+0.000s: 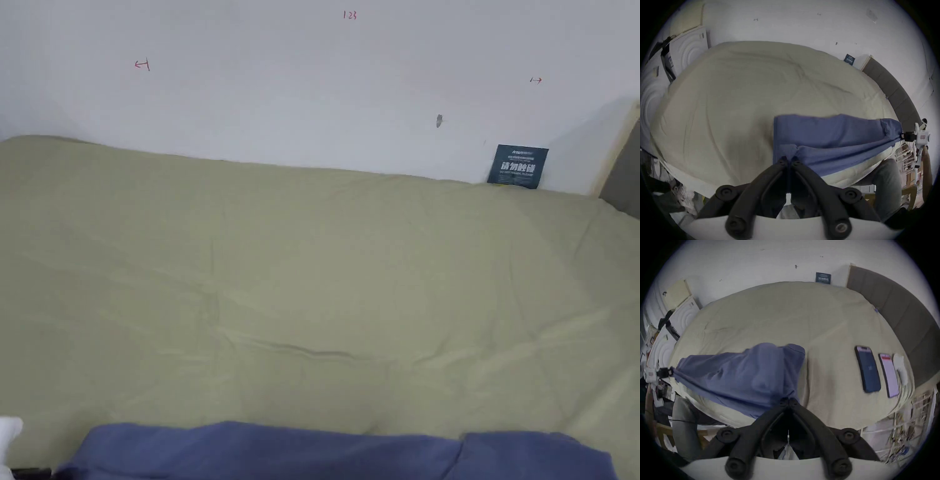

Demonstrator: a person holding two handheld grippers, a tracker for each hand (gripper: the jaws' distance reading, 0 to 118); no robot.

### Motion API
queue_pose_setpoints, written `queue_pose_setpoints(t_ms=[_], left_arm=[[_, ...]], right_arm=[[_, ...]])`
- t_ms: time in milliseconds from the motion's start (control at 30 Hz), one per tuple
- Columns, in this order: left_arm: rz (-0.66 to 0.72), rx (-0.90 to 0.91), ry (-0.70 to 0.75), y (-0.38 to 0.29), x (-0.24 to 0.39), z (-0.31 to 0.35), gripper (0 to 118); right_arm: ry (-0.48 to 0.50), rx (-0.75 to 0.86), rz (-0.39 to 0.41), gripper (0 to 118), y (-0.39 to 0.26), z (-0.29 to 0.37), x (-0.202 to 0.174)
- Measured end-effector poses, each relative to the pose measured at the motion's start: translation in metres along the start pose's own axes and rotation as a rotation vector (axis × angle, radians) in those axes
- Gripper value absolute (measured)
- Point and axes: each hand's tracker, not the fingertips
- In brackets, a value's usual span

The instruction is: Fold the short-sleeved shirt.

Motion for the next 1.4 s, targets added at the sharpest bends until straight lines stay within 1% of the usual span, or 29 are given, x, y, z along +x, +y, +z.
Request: queue_pose_setpoints(t_ms=[167,233,267,300,333,367,400,433,467,533,600,667,700,733,800,833,867,900,933,967,1000,1033,1067,1100,1167,1233,1267,1367,1400], left_arm=[[0.038,-0.027,-0.010,-0.025,-0.004,-0.013,1],[0.085,-0.019,-0.028,-0.027,-0.004,-0.016,1],[0.088,-0.007,-0.036,-0.027,-0.003,-0.015,3],[0.086,0.009,-0.043,-0.026,0.000,-0.011,9],[0.086,0.024,-0.054,-0.025,0.002,-0.006,22],[0.118,0.054,-0.092,-0.022,0.003,0.006,37],[0.148,0.098,-0.114,-0.018,0.004,0.019,64],[0.177,0.130,-0.141,-0.013,0.006,0.032,90],[0.183,0.150,-0.167,-0.006,0.010,0.045,91],[0.164,0.237,-0.149,0.008,0.023,0.070,91],[0.120,0.306,-0.152,0.027,0.048,0.086,91],[0.080,0.360,-0.101,0.041,0.079,0.089,91],[0.057,0.376,-0.093,0.047,0.097,0.088,90],[0.042,0.377,-0.069,0.050,0.116,0.083,90],[0.009,0.366,0.007,0.054,0.150,0.067,89],[-0.006,0.369,0.036,0.052,0.168,0.060,82],[-0.024,0.384,0.049,0.047,0.184,0.055,66],[-0.043,0.379,0.071,0.042,0.203,0.048,40],[-0.062,0.381,0.100,0.036,0.218,0.043,6],[-0.080,0.392,0.133,0.028,0.231,0.038,2],[-0.092,0.393,0.146,0.021,0.242,0.033,2],[-0.095,0.387,0.132,0.014,0.250,0.028,2],[-0.096,0.396,0.135,0.006,0.262,0.027,2],[-0.092,0.401,0.165,-0.001,0.271,0.022,1],[-0.079,0.382,0.171,-0.007,0.281,0.013,1],[-0.056,0.358,0.118,-0.012,0.287,0.008,1],[-0.062,0.351,0.124,-0.013,0.289,0.007,1],[-0.073,0.353,0.130,-0.014,0.292,0.008,1],[-0.073,0.351,0.135,-0.015,0.292,0.010,1]], right_arm=[[-0.007,-0.005,-0.020,0,-0.009,-0.011,0.006],[-0.012,-0.017,-0.020,0,-0.009,-0.018,0.005],[0.027,-0.028,-0.036,0,-0.009,-0.020,0.006],[0.047,-0.049,-0.052,3,-0.009,-0.024,0.014],[0.041,-0.035,-0.053,23,-0.008,-0.018,0.013],[0.038,-0.020,-0.046,54,-0.007,-0.010,0.011],[0.031,0.008,-0.036,67,-0.003,0.001,0.010],[-0.019,0.056,-0.043,67,0.001,0.014,0.008],[-0.016,0.086,-0.057,67,0.006,0.028,0.006],[-0.028,0.165,-0.096,67,0.015,0.053,-0.001],[-0.026,0.259,-0.088,67,0.026,0.076,-0.025],[-0.009,0.323,-0.051,67,0.035,0.084,-0.052],[0.015,0.352,-0.027,67,0.037,0.086,-0.072],[0.037,0.375,-0.017,67,0.038,0.086,-0.089],[0.045,0.405,0.020,67,0.037,0.084,-0.123],[0.034,0.415,0.044,65,0.037,0.077,-0.138],[-0.002,0.424,0.084,64,0.035,0.072,-0.152],[-0.054,0.420,0.101,64,0.031,0.068,-0.171],[-0.066,0.407,0.118,61,0.029,0.065,-0.181],[-0.072,0.408,0.143,40,0.026,0.059,-0.196],[-0.089,0.406,0.132,2,0.022,0.053,-0.207],[-0.111,0.427,0.115,1,0.013,0.050,-0.216],[-0.092,0.445,0.111,0,0.005,0.045,-0.223],[-0.084,0.441,0.119,0,-0.001,0.040,-0.232],[-0.099,0.437,0.142,1,-0.011,0.026,-0.244],[-0.073,0.407,0.133,1,-0.013,0.019,-0.250],[-0.071,0.395,0.116,0,-0.015,0.016,-0.251],[-0.072,0.385,0.114,0,-0.015,0.015,-0.253],[-0.063,0.389,0.097,1,-0.015,0.016,-0.252]])
